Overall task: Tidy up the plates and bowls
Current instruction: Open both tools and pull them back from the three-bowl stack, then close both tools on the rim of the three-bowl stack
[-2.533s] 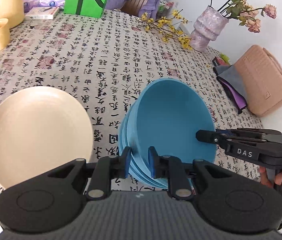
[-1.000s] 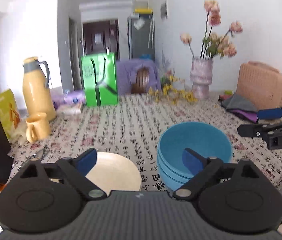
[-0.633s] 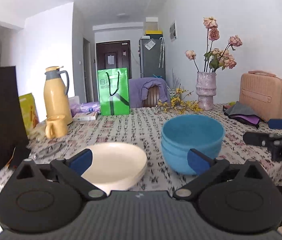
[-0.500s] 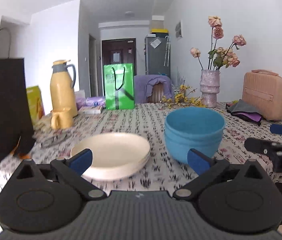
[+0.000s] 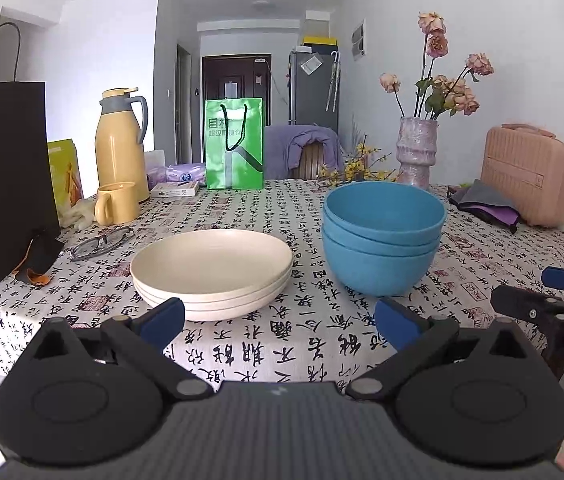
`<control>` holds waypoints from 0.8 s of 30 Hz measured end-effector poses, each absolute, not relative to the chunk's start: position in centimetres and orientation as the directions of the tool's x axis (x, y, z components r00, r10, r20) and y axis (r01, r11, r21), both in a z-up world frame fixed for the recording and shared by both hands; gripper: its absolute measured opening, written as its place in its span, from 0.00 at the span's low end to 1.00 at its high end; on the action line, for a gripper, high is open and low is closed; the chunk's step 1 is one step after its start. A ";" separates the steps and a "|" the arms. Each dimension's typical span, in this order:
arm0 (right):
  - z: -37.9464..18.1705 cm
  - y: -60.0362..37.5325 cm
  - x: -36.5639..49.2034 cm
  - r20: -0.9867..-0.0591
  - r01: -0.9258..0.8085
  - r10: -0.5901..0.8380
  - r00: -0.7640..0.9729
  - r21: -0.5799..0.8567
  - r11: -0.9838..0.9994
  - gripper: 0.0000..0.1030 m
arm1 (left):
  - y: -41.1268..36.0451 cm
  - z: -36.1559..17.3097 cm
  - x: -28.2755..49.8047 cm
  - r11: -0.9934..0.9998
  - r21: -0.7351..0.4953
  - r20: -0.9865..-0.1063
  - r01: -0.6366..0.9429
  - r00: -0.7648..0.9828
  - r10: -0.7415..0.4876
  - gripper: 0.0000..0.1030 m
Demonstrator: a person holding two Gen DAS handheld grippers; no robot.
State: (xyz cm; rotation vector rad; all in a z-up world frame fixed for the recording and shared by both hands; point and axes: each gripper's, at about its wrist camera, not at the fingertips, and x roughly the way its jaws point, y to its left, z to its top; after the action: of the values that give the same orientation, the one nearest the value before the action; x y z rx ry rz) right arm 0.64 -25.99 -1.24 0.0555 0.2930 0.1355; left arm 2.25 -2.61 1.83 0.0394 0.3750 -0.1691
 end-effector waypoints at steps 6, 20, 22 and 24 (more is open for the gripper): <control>-1.4 -26.4 0.9 -0.287 -0.113 0.132 0.949 0.083 0.990 0.94 | -3.2 2.0 3.0 0.982 0.012 -0.371 0.191 0.913 -0.173 1.00; -0.3 -27.9 4.7 -0.309 -0.110 0.149 0.939 0.140 0.984 0.94 | -4.4 3.3 7.6 0.974 -0.038 -0.410 0.223 0.886 -0.218 1.00; 0.4 -28.5 5.9 -0.318 -0.104 0.153 0.936 0.165 0.981 0.94 | -4.6 4.0 8.8 0.970 -0.058 -0.414 0.237 0.878 -0.239 1.00; 1.0 -29.0 7.5 -0.347 -0.079 0.134 0.928 0.168 0.983 0.94 | -4.7 4.6 10.3 0.963 -0.091 -0.421 0.253 0.867 -0.267 1.00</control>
State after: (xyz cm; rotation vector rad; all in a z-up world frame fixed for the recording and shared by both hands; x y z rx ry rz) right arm 7.49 -29.03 1.03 0.1528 0.3654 0.1093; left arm 10.32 -4.73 4.63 -0.0329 0.4449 -0.2720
